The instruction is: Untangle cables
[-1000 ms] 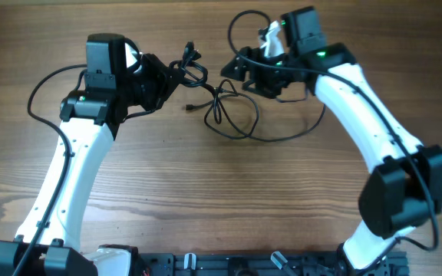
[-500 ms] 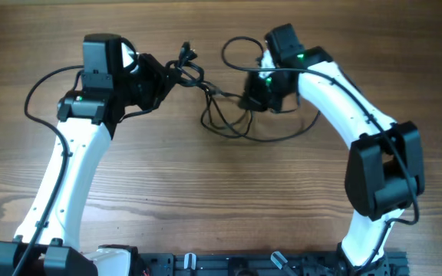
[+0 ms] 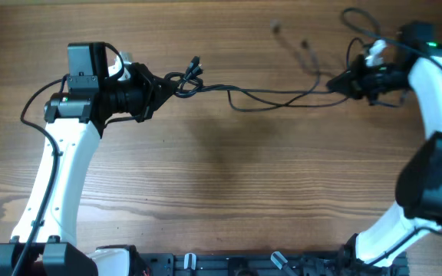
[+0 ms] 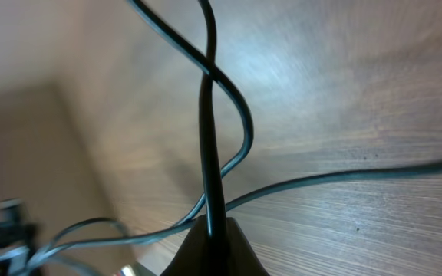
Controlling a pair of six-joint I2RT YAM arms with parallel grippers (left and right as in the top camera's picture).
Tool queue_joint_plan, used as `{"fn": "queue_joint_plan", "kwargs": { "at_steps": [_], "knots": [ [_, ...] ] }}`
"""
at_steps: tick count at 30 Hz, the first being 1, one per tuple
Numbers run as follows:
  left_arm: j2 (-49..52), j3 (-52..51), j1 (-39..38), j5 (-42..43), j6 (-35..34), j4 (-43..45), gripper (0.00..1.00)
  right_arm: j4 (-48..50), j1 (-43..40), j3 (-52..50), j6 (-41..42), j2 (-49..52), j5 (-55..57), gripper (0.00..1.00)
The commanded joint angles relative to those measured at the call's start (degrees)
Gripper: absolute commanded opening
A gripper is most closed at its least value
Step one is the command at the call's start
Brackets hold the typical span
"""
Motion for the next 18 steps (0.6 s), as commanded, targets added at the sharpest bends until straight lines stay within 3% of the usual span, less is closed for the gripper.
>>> {"fn": "queue_joint_plan", "kwargs": {
  "at_steps": [1, 7, 8, 11, 12, 14, 18],
  "knots": [
    [-1.6, 0.9, 5.6, -10.5, 2.8, 0.2, 0.04, 0.0, -10.0, 1.4, -4.9, -6.0, 7.9, 0.04],
    [-1.6, 0.9, 5.6, -1.5, 4.6, 1.8, 0.04, -6.5, -4.2, -0.5, -5.6, -6.8, 25.8, 0.04],
    [-1.6, 0.9, 5.6, 2.6, 6.5, 3.0, 0.04, -6.1, -2.4, -1.4, -4.8, -6.8, 29.2, 0.13],
    [-1.6, 0.9, 5.6, 9.0, 10.0, 3.9, 0.04, -6.1, 0.5, -2.5, -2.7, -6.8, 34.1, 0.58],
    [-1.6, 0.9, 5.6, 10.6, 11.7, 3.9, 0.04, -6.1, 1.4, -2.5, -2.7, -6.8, 34.3, 0.68],
    [-1.6, 0.9, 5.6, 13.1, 15.5, 3.9, 0.04, -5.2, 2.5, -2.5, -3.2, -6.8, 32.6, 0.74],
    [-1.6, 0.9, 5.0, 21.8, 28.5, 3.9, 0.04, -3.4, 3.8, -1.5, -18.1, -7.4, 10.6, 0.77]
  ]
}}
